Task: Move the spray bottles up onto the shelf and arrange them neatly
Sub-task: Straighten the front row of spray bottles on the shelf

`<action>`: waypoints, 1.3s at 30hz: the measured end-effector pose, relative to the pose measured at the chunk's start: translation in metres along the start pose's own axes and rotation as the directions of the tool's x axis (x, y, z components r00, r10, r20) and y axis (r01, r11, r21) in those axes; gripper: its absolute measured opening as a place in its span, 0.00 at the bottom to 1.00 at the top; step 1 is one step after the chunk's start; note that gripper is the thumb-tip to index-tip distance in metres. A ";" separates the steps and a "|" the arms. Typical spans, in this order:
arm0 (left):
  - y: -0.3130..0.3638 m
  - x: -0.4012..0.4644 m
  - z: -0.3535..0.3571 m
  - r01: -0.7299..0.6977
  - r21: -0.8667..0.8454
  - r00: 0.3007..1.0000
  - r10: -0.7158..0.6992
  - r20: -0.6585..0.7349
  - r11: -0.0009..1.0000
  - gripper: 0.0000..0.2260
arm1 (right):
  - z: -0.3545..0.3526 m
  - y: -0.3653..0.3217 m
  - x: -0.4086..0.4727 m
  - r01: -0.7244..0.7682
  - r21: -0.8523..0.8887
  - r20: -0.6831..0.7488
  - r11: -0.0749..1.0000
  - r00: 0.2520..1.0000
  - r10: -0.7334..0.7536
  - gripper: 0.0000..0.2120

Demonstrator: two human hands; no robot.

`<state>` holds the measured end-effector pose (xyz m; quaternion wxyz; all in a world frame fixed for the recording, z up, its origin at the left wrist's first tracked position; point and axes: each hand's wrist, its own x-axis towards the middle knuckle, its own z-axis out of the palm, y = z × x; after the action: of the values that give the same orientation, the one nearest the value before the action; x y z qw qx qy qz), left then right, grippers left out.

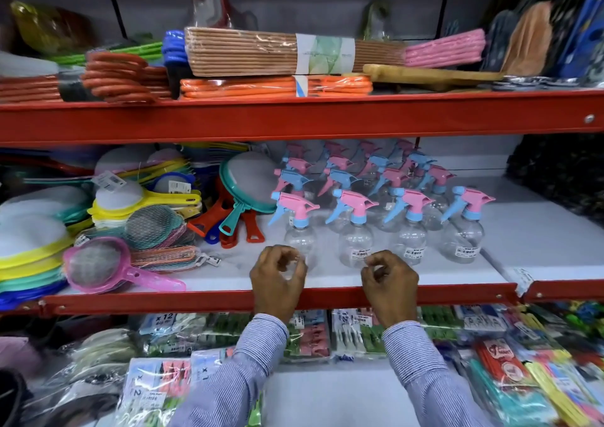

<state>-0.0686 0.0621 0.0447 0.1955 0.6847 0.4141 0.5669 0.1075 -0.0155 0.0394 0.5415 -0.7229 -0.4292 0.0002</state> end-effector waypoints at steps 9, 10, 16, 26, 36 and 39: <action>0.044 -0.002 0.080 0.095 0.092 0.933 -0.121 0.339 0.991 0.22 | -0.004 0.031 0.045 0.059 -0.124 0.328 0.991 0.945 -0.015 0.22; 0.042 -0.001 0.083 0.116 0.108 0.926 -0.147 0.348 0.987 0.23 | -0.004 0.032 0.046 0.070 -0.122 0.342 0.990 0.939 -0.024 0.22; 0.039 0.003 0.091 0.133 0.092 0.929 -0.157 0.334 0.987 0.17 | -0.006 0.035 0.051 0.102 -0.042 0.380 0.994 0.922 -0.079 0.18; 0.034 0.000 0.093 0.152 0.068 0.937 -0.165 0.306 0.986 0.16 | -0.006 0.041 0.051 0.104 0.008 0.368 0.995 0.924 -0.099 0.14; 0.049 -0.027 0.092 0.039 0.016 0.994 -0.038 -0.107 0.999 0.12 | -0.076 0.059 0.039 -0.001 0.052 0.042 0.999 0.999 -0.001 0.09; 0.071 -0.040 0.110 -0.099 -0.027 0.989 0.095 -0.109 0.995 0.09 | -0.092 0.079 0.055 -0.019 -0.009 0.040 1.000 0.999 0.019 0.10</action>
<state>0.0584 0.0112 0.0421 0.1560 0.6694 0.3811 0.6184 0.2338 -0.0576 0.0412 0.5298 -0.7290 -0.4330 0.0181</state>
